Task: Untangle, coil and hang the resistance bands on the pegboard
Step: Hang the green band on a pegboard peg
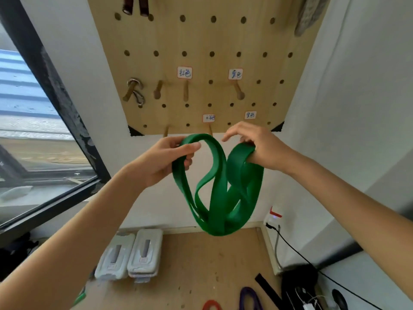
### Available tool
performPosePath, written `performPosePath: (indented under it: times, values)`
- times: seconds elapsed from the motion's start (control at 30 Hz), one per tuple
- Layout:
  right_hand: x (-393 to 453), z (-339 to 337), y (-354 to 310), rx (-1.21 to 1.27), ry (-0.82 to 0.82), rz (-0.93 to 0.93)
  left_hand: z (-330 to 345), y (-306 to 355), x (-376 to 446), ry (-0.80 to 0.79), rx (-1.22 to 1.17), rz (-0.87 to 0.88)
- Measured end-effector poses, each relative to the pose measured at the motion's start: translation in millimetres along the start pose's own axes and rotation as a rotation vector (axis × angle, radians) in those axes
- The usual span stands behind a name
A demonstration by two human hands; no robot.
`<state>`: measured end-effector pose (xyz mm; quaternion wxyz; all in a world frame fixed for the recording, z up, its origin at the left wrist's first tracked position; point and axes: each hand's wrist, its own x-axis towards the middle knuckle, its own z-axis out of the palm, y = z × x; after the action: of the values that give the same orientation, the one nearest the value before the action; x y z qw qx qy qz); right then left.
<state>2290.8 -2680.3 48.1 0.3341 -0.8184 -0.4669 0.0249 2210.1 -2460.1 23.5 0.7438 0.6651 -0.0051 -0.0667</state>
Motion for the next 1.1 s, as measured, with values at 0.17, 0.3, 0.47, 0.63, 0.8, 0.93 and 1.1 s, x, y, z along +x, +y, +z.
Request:
performPosePath:
  times: [0.17, 0.3, 0.47, 0.63, 0.8, 0.93, 1.1]
  values:
    - [-11.4, -7.4, 2.9, -0.073, -0.007, -0.051, -18.6, 1.1, 6.8, 0.178, -0.155, -0.048]
    - [-20.9, -6.2, 6.2, -0.158, -0.093, -0.074, -24.0, 7.9, 10.3, 0.304, -0.193, -0.104]
    - [-3.8, 4.7, -9.6, 0.056, 0.09, -0.068, 15.3, 7.6, 21.5, 0.082, -0.164, -0.177]
    - [15.7, 11.5, -3.2, 0.035, 0.127, 0.137, 42.3, 12.5, 24.4, -0.111, 0.073, -0.051]
    - [13.5, 16.7, 8.0, 0.022, 0.124, 0.19, 50.4, 18.3, 29.8, -0.063, 0.441, -0.05]
    - [7.7, 11.8, 14.0, 0.043, 0.058, 0.218, 50.9, 22.4, 36.9, -0.162, 0.631, -0.138]
    - [-14.0, 9.8, 34.4, 0.268, 0.011, 0.29, 33.7, 20.8, 37.4, -0.211, 0.318, -0.092]
